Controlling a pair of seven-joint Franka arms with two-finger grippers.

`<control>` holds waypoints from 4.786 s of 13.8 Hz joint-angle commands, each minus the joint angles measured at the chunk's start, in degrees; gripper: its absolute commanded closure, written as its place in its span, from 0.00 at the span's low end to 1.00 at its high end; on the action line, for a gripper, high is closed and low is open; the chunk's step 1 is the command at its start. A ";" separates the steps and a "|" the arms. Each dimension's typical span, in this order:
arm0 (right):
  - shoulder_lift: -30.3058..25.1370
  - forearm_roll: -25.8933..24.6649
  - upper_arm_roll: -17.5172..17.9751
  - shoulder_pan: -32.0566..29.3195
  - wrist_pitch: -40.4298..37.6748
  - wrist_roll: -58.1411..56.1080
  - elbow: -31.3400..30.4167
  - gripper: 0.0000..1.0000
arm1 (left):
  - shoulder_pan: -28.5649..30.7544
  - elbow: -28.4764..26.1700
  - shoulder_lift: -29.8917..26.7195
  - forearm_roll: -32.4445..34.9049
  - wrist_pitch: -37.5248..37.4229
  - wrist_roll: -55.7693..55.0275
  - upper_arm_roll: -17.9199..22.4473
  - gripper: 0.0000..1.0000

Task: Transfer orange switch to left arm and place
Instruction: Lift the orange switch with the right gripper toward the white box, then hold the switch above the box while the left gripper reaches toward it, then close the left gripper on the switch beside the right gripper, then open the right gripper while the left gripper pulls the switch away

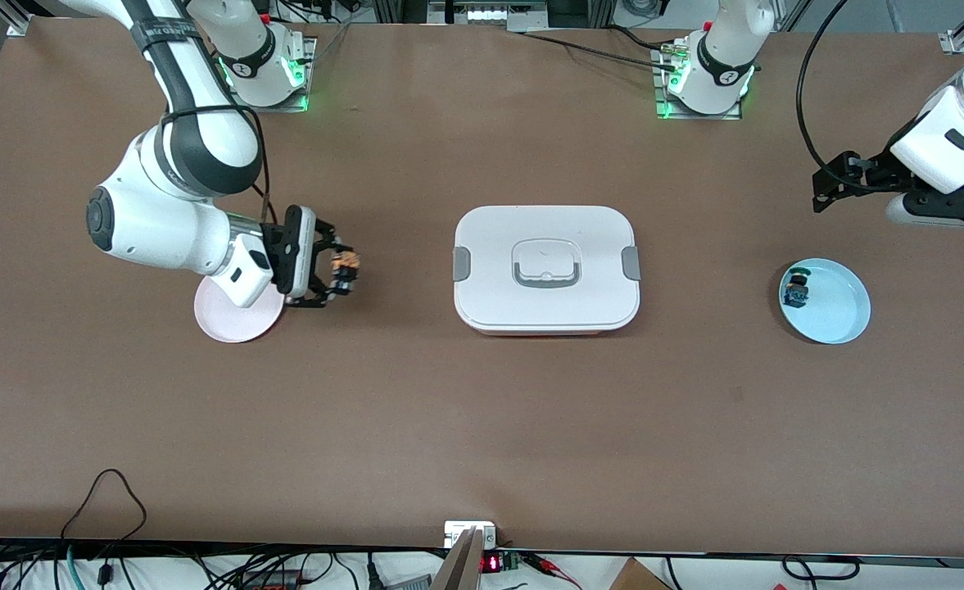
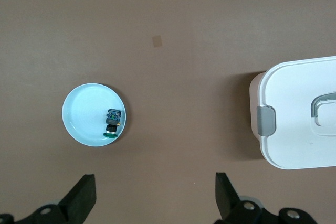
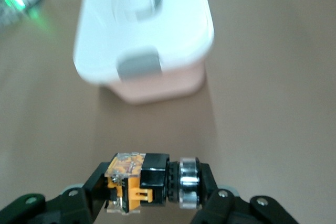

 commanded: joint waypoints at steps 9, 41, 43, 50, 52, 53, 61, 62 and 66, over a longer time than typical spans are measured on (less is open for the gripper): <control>2.47 54.34 2.84 12.61 7.60 -16.74 4.86 1.00 | 0.77 3.49 4.24 -15.47 -6.54 0.76 0.18 0.00; 5.64 63.33 2.84 18.34 15.97 -24.83 11.38 1.00 | 0.07 -14.08 15.84 -90.48 14.46 15.08 -13.53 0.43; 5.64 63.33 2.84 18.34 15.97 -24.65 11.64 1.00 | 0.07 -14.08 15.84 -90.39 14.38 16.05 -13.53 0.59; 5.64 63.33 2.84 18.52 16.58 -24.39 12.08 1.00 | 0.25 -14.08 15.75 -90.39 13.85 17.81 -13.53 0.79; 5.64 63.24 2.75 18.52 16.58 -22.29 12.26 0.39 | 0.34 -14.08 15.66 -90.39 13.76 17.90 -13.62 0.79; 5.64 63.16 2.66 18.34 16.67 -20.80 12.43 0.03 | 0.51 -14.08 15.58 -90.39 13.76 17.90 -13.53 0.80; 1.95 51.04 -2.35 12.82 7.21 -8.13 14.28 0.00 | 3.40 -12.77 14.96 -80.59 12.00 17.81 -13.00 0.80; 1.69 49.81 -2.61 11.06 3.96 -8.04 14.28 0.00 | 3.93 -11.98 14.96 -76.28 11.57 17.81 -13.00 0.80; -0.33 39.10 -2.88 1.93 -10.98 -4.88 14.10 0.00 | 7.89 -9.17 15.05 -54.23 9.63 21.83 -13.00 0.80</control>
